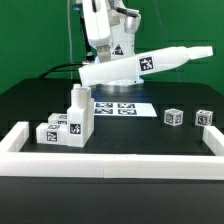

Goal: Assemble chair

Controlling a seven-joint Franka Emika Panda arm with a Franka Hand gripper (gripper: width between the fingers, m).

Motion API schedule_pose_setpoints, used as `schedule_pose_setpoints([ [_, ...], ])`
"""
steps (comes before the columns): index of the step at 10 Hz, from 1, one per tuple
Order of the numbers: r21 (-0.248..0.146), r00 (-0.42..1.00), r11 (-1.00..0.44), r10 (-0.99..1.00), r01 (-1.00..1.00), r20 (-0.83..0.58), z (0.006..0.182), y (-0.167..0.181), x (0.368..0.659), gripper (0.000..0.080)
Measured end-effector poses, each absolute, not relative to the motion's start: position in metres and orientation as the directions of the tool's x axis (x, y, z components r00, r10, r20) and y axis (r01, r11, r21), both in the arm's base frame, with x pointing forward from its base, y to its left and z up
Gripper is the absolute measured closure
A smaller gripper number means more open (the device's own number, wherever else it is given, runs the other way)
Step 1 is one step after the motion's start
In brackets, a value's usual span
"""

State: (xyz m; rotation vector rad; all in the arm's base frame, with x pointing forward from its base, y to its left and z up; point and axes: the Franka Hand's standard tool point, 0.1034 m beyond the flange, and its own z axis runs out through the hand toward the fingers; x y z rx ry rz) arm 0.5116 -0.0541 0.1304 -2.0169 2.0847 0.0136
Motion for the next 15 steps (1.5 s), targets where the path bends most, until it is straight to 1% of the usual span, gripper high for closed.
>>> schedule_pose_setpoints([
  [1,-0.162,-0.05,0.074,-0.988,-0.984,-0.143,0.131,-0.053,0.514,0.0509],
  [2,-0.178,-0.054,0.068,-0.995,-0.982,-0.078,0.132,-0.044,0.518,0.0509],
  [3,-0.179,-0.046,0.055,-0.997,-0.982,-0.054,0.13,-0.037,0.517,0.0509],
  [5,-0.17,-0.067,0.073,-0.997,-0.983,-0.04,0.128,-0.024,0.517,0.0509],
  [8,-0.167,-0.066,0.073,-0.997,-0.983,-0.047,0.125,-0.022,0.516,0.0509],
  [9,-0.169,-0.061,0.069,-0.997,-0.983,-0.05,0.125,-0.023,0.515,0.0509],
  [11,-0.174,-0.038,0.053,-0.995,-0.983,-0.09,0.131,-0.036,0.504,0.0509],
  [14,-0.155,-0.042,0.058,-0.994,-0.986,-0.1,0.132,-0.061,0.492,0.0509],
  [15,-0.151,-0.035,0.049,-0.995,-0.987,-0.097,0.131,-0.057,0.491,0.0509],
])
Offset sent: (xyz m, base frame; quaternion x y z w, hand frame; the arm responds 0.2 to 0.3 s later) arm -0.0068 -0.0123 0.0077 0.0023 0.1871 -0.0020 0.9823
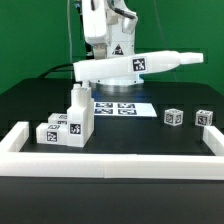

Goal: Assemble chair

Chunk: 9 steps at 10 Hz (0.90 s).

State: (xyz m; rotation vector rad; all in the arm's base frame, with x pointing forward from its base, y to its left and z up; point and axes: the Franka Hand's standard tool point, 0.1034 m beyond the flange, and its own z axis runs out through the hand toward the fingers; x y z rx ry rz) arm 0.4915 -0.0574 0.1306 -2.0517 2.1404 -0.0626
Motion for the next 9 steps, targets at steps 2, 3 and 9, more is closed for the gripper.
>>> schedule_pose_setpoints([
  [2,-0.149,-0.032,0.046,-0.995,-0.988,-0.095,0.129,-0.057,0.491,0.0509],
  [3,-0.147,-0.032,0.045,-0.995,-0.988,-0.094,0.128,-0.057,0.491,0.0509],
  [9,-0.065,-0.126,0.139,-0.976,-0.988,-0.179,0.135,-0.097,0.47,0.0509],
])
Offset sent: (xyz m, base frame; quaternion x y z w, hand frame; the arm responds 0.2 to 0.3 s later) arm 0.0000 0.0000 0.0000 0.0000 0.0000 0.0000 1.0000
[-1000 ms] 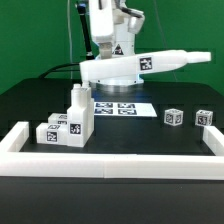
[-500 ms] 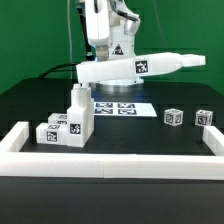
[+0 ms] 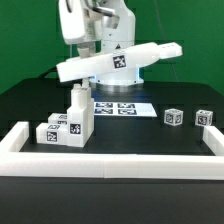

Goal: Assemble chair

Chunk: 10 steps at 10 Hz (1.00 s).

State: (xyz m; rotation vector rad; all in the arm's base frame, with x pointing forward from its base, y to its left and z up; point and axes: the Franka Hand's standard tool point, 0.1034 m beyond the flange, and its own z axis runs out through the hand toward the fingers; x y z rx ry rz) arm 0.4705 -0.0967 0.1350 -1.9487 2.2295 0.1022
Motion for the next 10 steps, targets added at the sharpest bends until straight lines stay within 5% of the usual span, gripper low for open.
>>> schedule_pose_setpoints([
  [10,-0.031,-0.122,0.125,-0.989,-0.992,-0.077,0.122,-0.107,0.47,0.0509],
])
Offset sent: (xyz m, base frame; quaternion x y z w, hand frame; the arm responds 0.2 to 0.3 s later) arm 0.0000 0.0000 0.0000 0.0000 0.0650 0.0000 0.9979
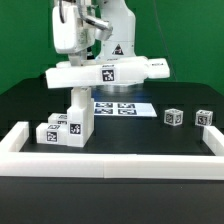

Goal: Assemble chair

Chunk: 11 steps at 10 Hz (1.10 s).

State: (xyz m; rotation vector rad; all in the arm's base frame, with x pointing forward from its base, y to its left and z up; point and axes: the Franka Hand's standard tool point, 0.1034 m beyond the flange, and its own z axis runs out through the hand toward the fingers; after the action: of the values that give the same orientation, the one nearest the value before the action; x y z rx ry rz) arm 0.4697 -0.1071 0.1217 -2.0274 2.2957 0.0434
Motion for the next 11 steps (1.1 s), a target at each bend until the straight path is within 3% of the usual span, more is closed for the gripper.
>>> schedule_pose_setpoints([
  [4,-0.031,-0.112,0.115,-0.991,-0.993,-0.072,0.121,-0.108,0.47,0.0509],
  [6,-0.011,-0.138,0.139,-0.987,-0.99,-0.081,0.123,-0.12,0.464,0.0509],
  [11,-0.025,-0.12,0.121,-0.991,-0.992,-0.055,0.12,-0.117,0.47,0.0509],
])
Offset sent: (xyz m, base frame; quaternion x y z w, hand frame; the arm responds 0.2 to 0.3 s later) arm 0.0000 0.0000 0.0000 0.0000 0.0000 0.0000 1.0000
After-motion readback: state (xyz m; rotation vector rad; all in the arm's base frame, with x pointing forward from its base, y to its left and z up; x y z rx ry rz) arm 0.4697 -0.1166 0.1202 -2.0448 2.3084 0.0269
